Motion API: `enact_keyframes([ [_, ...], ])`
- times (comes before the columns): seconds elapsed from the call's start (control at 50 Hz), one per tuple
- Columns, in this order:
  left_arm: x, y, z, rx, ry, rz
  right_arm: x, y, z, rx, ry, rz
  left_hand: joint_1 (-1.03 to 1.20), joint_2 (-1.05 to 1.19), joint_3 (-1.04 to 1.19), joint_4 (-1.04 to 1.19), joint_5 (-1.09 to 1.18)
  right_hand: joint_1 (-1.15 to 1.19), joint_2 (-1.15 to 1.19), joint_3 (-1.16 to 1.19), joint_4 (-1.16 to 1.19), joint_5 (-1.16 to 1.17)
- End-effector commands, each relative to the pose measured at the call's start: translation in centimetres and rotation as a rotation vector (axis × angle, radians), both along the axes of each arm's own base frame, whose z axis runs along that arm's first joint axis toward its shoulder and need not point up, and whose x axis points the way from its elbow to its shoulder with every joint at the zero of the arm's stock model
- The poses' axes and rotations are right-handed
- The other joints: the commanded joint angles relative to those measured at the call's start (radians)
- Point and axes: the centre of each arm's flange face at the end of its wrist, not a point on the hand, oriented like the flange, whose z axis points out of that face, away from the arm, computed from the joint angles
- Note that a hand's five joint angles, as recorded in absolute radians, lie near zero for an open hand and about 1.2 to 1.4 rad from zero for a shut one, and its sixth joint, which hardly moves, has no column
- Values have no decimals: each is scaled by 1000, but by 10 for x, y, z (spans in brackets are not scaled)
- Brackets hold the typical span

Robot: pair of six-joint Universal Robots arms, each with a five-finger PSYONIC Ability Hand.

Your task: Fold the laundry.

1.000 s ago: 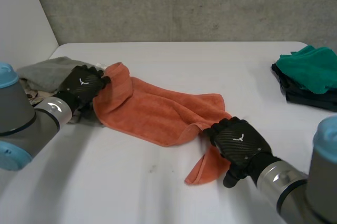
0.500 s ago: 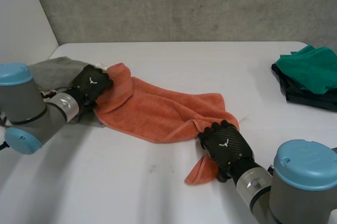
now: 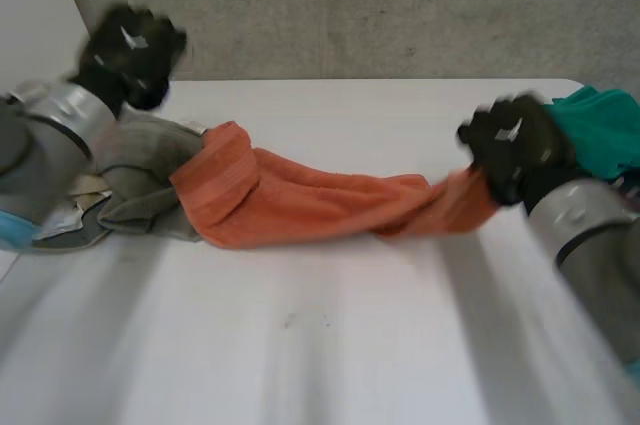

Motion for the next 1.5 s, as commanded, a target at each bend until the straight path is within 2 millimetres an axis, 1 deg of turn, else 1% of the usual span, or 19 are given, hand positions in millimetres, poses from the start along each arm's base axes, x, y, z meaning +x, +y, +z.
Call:
enact_keyframes([
  [0.02, 11, 31, 51, -40, 167, -18, -17, -13, 66, -2, -21, 24, 229, 201, 207, 199, 234, 269, 233, 210, 199, 249],
  [0.1, 10, 37, 27, 48, 148, -23, -18, -11, 72, 32, -37, 51, 229, 201, 207, 199, 234, 269, 233, 210, 199, 249],
  [0.12, 8, 42, 13, 93, 138, -34, -18, -11, 71, 40, -41, 52, -183, -212, -205, -213, -178, 269, 233, 210, 199, 249],
  [0.16, 7, 44, -8, 155, 119, -42, -17, -10, 67, 59, -49, 52, -521, -549, -543, -551, -516, 269, 233, 210, 199, 249],
  [0.22, 3, 46, -53, 291, 87, -75, -17, -10, 62, 80, -57, 53, -540, -568, -562, -570, -535, 269, 233, 210, 199, 249],
  [0.28, -2, 52, -78, 377, 70, -107, -16, -8, 63, 94, -95, 57, -554, -583, -576, -584, -549, 269, 233, 210, 199, 249],
  [0.44, -20, 68, -104, 467, 58, -136, -6, -3, 104, -18, -257, 106, -572, -600, -594, -602, -567, 269, 233, 210, 199, 249],
  [0.62, -24, 60, -130, 572, 150, 11, 20, 54, 174, -218, -370, 275, -598, -627, -620, -628, -593, 269, 233, 210, 199, 249],
  [0.68, -29, 62, -139, 601, 160, 32, 23, 70, 189, -252, -401, 312, -800, -829, -822, -831, -796, 269, 233, 210, 199, 249],
  [0.8, -40, 56, -161, 651, 164, 39, 21, 81, 200, -274, -443, 293, -889, -917, -911, -919, -884, 269, 233, 210, 199, 249],
  [0.94, -72, 74, -187, 752, 176, -35, 19, 77, 202, -285, -449, 253, -866, -894, -888, -896, -861, 269, 233, 210, 199, 249],
  [1.0, -75, 79, -187, 774, 172, -43, 19, 74, 201, -284, -446, 244, -641, -669, -663, -671, -636, 269, 233, 210, 199, 249],
  [1.02, -77, 81, -187, 773, 169, -45, 19, 73, 201, -283, -446, 244, -145, -174, -167, -175, -140, 269, 233, 210, 199, 249],
  [1.06, -79, 82, -184, 761, 176, -52, 18, 73, 200, -283, -443, 242, 228, 200, 206, 198, 233, 269, 233, 210, 199, 249],
  [1.14, -72, 67, -151, 642, 240, 8, 16, 66, 195, -269, -423, 226, 229, 201, 207, 199, 234, 269, 233, 210, 199, 249],
  [1.22, -33, 48, -100, 500, 322, 141, -3, 40, 180, -246, -352, 120, 229, 201, 207, 199, 234, 269, 233, 210, 199, 249],
  [1.32, -5, 49, -51, 396, 377, 148, -16, 25, 153, -170, -202, 67, 229, 201, 207, 199, 234, 269, 233, 210, 199, 249],
  [1.36, -1, 54, -41, 384, 379, 127, -18, 22, 139, -125, -136, 67, 229, 201, 207, 199, 234, 269, 233, 210, 199, 249],
  [1.5, 20, 65, -40, 465, 299, 118, -37, -8, 43, 182, 183, 26, 229, 201, 207, 199, 234, 269, 233, 210, 199, 249],
])
